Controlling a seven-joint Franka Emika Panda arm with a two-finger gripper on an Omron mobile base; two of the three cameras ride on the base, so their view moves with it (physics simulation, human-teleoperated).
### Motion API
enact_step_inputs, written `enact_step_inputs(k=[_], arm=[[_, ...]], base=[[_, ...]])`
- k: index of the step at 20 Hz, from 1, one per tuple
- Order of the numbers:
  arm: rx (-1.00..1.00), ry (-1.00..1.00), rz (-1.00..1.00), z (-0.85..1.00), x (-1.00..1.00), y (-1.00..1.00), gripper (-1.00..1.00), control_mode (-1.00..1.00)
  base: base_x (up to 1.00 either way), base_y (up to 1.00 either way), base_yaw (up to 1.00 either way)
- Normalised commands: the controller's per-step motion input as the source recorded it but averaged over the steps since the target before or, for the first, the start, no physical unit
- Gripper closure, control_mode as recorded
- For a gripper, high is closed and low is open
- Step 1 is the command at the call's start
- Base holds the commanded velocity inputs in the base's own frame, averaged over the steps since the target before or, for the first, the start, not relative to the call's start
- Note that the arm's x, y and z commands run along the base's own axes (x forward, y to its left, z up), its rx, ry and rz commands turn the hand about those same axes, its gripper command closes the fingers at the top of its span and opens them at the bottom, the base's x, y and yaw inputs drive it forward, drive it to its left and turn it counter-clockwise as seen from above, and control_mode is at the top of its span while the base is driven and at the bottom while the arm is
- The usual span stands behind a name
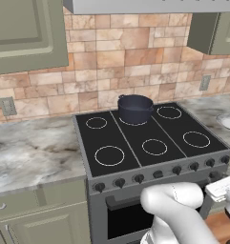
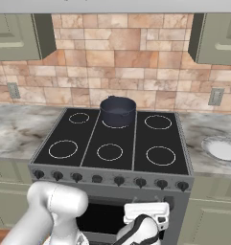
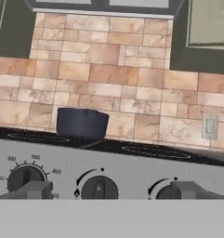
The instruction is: Retrieve the frozen meat and place it in the pot on a burner. Then turn the burner on.
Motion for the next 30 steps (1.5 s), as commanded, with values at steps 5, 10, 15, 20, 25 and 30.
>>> enact_step_inputs(k=[5,10,15,20,25,30], arm=[[0.04,0.00,0.01,-0.28,0.20,0.40,-1.00,-1.00],[0.00,0.00,0.01,-0.01,0.59,0.04,-1.00,-1.00],[0.00,0.00,0.02,-0.06,0.63,0.00,-1.00,-1.00],[0.01,0.00,0.00,-0.23,0.34,0.00,-1.00,-1.00],[0.04,0.00,0.00,-0.20,0.11,0.00,-1.00,-1.00],[0.03,0.00,0.00,-0.04,0.14,-0.06,-1.00,-1.00]], base=[[0.00,0.00,0.00],[0.00,0.00,0.00],[0.00,0.00,0.00],[0.00,0.00,0.00],[0.00,0.00,0.00],[0.00,0.00,0.00]])
